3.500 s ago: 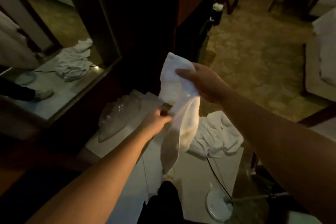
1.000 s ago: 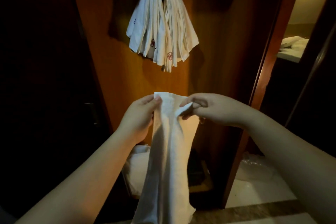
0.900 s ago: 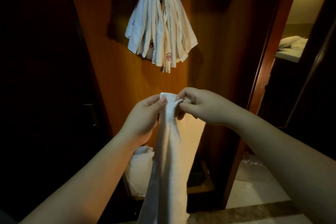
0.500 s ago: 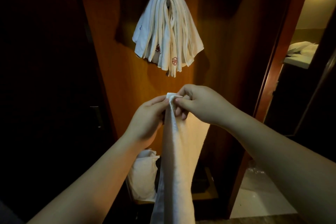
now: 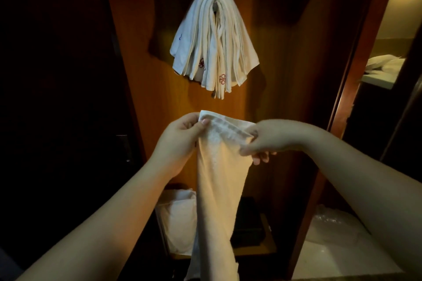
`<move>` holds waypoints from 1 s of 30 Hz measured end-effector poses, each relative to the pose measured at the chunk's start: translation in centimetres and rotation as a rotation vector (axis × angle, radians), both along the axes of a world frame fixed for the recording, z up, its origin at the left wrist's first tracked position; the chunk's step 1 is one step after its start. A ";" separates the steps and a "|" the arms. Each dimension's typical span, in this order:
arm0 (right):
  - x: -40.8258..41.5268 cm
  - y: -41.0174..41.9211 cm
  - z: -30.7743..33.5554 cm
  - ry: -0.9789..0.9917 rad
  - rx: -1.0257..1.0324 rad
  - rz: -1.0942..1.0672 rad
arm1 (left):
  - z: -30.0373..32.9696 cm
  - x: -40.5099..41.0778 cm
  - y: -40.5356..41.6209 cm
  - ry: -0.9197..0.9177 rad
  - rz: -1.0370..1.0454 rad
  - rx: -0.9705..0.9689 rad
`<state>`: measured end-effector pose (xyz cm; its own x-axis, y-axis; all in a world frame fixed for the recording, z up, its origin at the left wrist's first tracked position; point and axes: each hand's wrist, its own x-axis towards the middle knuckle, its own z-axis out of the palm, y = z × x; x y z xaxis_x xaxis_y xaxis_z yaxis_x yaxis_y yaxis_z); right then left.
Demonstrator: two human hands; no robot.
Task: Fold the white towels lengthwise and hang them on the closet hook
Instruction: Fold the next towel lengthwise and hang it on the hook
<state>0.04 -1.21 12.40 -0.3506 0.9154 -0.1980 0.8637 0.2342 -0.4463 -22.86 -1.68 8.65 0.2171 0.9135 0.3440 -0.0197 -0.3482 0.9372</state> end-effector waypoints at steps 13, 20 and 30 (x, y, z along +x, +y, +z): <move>2.7 -0.1 -1.8 0.215 0.516 -0.122 | -0.4 -4.8 2.1 0.155 0.268 0.104; 2.8 -0.8 -3.0 0.500 0.584 -0.211 | -1.6 -4.6 1.8 0.057 0.270 0.183; 5.3 -0.5 -1.7 0.025 0.485 -0.090 | -3.1 -3.8 2.1 0.286 0.289 0.158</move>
